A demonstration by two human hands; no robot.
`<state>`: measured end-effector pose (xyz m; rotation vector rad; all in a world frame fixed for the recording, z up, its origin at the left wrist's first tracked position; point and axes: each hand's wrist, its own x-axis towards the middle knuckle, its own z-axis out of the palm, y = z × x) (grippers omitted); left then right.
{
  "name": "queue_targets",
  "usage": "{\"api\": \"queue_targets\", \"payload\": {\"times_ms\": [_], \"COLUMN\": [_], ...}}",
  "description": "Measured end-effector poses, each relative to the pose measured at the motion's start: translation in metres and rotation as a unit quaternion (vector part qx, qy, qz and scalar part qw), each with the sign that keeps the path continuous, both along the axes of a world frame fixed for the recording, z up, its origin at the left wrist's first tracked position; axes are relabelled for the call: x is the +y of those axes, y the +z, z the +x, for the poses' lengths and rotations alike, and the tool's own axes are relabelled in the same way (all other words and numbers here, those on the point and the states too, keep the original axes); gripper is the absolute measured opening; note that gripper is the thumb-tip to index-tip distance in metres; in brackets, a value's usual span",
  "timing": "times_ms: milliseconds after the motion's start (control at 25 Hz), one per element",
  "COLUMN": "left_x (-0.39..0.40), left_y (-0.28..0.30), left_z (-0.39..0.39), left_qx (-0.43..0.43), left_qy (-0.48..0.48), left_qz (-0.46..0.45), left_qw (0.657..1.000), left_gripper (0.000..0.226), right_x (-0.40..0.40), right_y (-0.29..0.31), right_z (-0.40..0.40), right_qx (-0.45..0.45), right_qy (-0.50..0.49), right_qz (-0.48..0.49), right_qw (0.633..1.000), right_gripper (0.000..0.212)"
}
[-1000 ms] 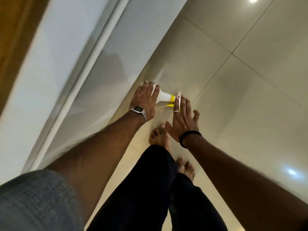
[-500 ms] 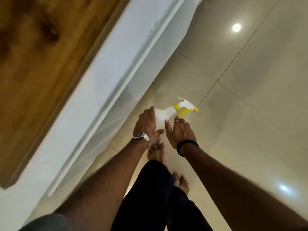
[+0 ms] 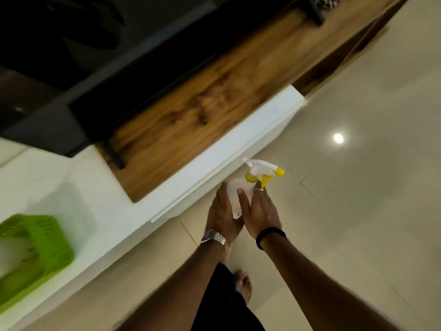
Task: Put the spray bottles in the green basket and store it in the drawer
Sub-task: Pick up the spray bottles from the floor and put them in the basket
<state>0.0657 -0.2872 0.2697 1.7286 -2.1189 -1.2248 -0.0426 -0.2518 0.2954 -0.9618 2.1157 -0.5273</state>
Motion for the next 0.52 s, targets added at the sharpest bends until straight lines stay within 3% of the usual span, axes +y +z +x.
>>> {"api": "queue_targets", "payload": {"times_ms": [200, 320, 520], "left_x": [0.016, 0.026, 0.052], "left_y": [0.082, 0.114, 0.128], "left_z": [0.081, 0.158, 0.284], "left_qx": [0.047, 0.039, 0.005], "left_qy": [0.137, 0.218, 0.294], "left_qz": [-0.092, -0.164, -0.187], "left_qw": [0.985, 0.961, 0.937], "left_gripper": [0.085, 0.074, 0.093], "right_x": [0.001, -0.010, -0.018], "right_y": [0.061, 0.089, 0.104], "right_z": [0.081, 0.161, 0.287], "right_qx": [0.047, -0.003, -0.028], "right_qy": [0.153, 0.168, 0.260], "right_qz": [-0.065, -0.142, -0.205], "right_qw": [0.985, 0.976, 0.943], "right_gripper": [0.075, 0.063, 0.059]}}
